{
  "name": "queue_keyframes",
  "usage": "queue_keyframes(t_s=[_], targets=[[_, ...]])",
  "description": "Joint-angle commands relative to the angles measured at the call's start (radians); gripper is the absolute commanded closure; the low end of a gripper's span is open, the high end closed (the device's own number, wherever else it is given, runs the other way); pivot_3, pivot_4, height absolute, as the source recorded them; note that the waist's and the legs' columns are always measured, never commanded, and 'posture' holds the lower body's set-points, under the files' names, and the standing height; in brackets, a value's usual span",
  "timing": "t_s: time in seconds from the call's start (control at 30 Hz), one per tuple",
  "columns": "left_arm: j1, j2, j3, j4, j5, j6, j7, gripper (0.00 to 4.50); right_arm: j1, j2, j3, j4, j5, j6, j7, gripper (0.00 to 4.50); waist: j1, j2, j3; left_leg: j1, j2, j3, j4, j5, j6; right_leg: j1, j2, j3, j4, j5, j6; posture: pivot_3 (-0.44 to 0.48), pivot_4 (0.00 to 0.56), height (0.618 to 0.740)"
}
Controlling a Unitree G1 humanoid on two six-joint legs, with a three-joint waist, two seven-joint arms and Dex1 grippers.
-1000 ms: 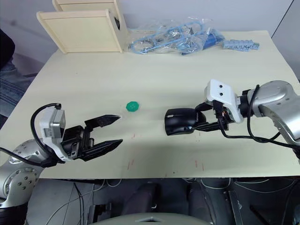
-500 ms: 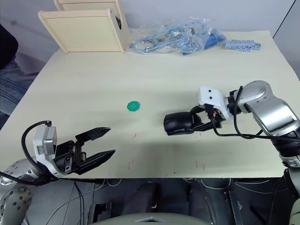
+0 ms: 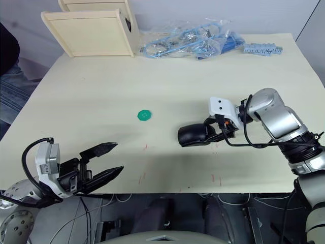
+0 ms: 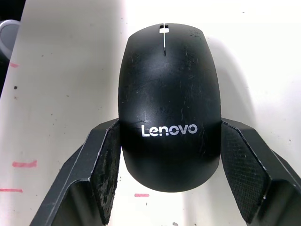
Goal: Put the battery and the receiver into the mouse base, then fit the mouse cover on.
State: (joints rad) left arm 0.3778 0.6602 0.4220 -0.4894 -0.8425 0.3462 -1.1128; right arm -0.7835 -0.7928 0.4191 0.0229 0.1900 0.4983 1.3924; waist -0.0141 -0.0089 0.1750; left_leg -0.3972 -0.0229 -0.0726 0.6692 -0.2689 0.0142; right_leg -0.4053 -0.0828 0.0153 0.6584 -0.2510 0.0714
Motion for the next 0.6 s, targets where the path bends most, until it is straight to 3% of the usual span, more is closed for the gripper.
queue_keyframes(t_s=[0.03, 0.6], targets=[[0.009, 0.0, 0.024, -0.028, 0.002, -0.023, 0.002, 0.0, -0.009, 0.001, -0.022, 0.009, -0.016, -0.029, 0.009, 1.43, 0.0, 0.0, 0.0, 0.0, 0.0, 0.0, 0.0, 0.0, 0.0, 0.0, 0.0, 0.0, 0.0, 0.0, 0.0, 0.0, 0.15, 0.74], [0.011, 0.002, 0.021, -0.02, 0.011, -0.029, -0.001, 0.0, -0.003, 0.03, -0.015, 0.084, -0.071, -0.069, 0.029, 1.43, 0.0, 0.0, 0.0, 0.0, 0.0, 0.0, 0.0, 0.0, 0.0, 0.0, 0.0, 0.0, 0.0, 0.0, 0.0, 0.0, 0.15, 0.74]])
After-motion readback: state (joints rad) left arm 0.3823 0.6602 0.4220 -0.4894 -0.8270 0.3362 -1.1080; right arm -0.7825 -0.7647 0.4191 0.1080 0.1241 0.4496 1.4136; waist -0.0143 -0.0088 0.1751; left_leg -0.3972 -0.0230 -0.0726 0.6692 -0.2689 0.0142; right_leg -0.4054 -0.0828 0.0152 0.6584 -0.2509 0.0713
